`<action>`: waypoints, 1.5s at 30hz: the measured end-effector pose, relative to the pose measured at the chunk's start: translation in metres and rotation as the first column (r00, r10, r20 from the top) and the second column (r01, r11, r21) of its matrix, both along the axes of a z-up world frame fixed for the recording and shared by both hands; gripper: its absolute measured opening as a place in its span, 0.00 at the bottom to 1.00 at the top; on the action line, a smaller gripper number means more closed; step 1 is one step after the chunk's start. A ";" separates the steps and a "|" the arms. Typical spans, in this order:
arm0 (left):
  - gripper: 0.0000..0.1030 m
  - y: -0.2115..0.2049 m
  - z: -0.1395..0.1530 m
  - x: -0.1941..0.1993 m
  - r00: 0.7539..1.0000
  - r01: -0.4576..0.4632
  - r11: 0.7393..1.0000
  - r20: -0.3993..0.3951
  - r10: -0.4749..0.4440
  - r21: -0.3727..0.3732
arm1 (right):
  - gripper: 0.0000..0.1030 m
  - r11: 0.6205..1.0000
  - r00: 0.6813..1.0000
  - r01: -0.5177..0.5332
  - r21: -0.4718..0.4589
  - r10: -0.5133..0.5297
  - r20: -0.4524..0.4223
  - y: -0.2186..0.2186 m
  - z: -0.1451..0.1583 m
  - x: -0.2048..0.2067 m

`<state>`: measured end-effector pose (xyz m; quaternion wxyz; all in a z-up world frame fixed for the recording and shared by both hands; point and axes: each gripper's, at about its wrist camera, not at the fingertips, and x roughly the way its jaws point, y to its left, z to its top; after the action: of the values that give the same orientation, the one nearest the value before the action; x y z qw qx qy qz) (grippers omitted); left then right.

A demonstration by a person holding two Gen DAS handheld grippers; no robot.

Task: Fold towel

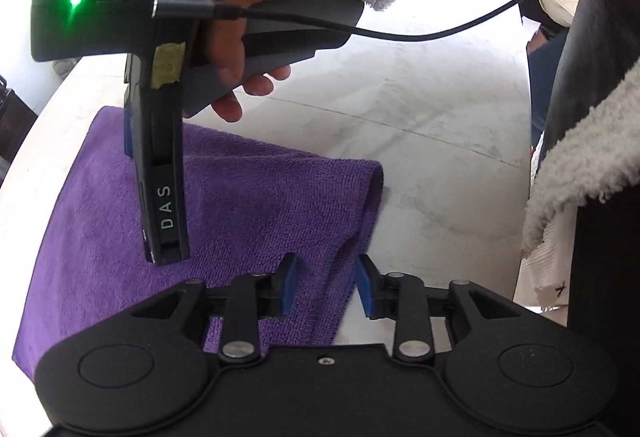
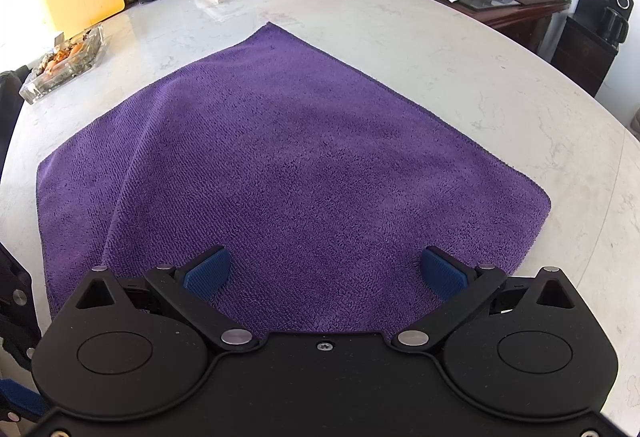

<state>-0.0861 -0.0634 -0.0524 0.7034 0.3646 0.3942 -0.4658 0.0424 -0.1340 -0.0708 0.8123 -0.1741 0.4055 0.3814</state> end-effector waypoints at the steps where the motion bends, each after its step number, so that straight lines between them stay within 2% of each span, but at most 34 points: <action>1: 0.29 0.000 0.000 0.001 1.000 0.003 1.000 -0.004 -0.003 -0.002 | 1.00 1.000 1.000 0.002 0.000 -0.002 0.000 0.000 0.000 0.000; 13: 0.30 0.007 0.011 0.012 0.999 0.010 0.999 -0.030 -0.012 -0.038 | 1.00 1.000 1.000 0.015 -0.002 -0.015 -0.003 0.001 0.002 0.000; 21: 0.30 -0.002 0.000 0.014 1.000 0.021 0.999 -0.017 -0.021 -0.028 | 1.00 1.000 1.000 0.023 -0.005 -0.023 -0.005 0.002 0.001 0.000; 24: 0.29 -0.002 -0.002 0.015 0.999 -0.011 1.000 -0.038 0.010 -0.029 | 1.00 1.000 1.000 0.025 -0.005 -0.025 -0.006 0.003 0.001 0.000; 25: 0.28 -0.001 -0.001 0.016 0.999 -0.022 0.999 -0.045 0.020 -0.031 | 1.00 1.000 1.000 0.027 -0.006 -0.027 -0.006 0.003 0.001 0.000; 27: 0.16 0.000 -0.001 0.018 0.997 -0.043 0.998 -0.060 0.041 -0.035 | 1.00 1.000 1.000 0.030 -0.007 -0.030 -0.007 0.003 0.001 0.000; 33: 0.06 0.004 0.000 0.016 0.990 -0.097 0.994 -0.110 0.092 -0.043 | 1.00 0.999 0.999 0.039 -0.008 -0.039 -0.009 0.004 0.002 0.000; 40: 0.03 0.013 -0.011 0.012 0.975 -0.177 0.980 -0.150 0.162 -0.094 | 1.00 0.999 0.999 0.044 -0.011 -0.044 -0.011 0.004 0.002 0.000; 45: 0.02 0.011 -0.011 0.011 0.970 -0.192 0.976 -0.173 0.173 -0.105 | 1.00 0.999 0.999 0.047 -0.011 -0.048 -0.011 0.003 0.002 0.000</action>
<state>-0.0752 -0.0523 -0.0639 0.7294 0.2442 0.4533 -0.4503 0.0423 -0.1305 -0.0692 0.8179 -0.1669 0.4161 0.3607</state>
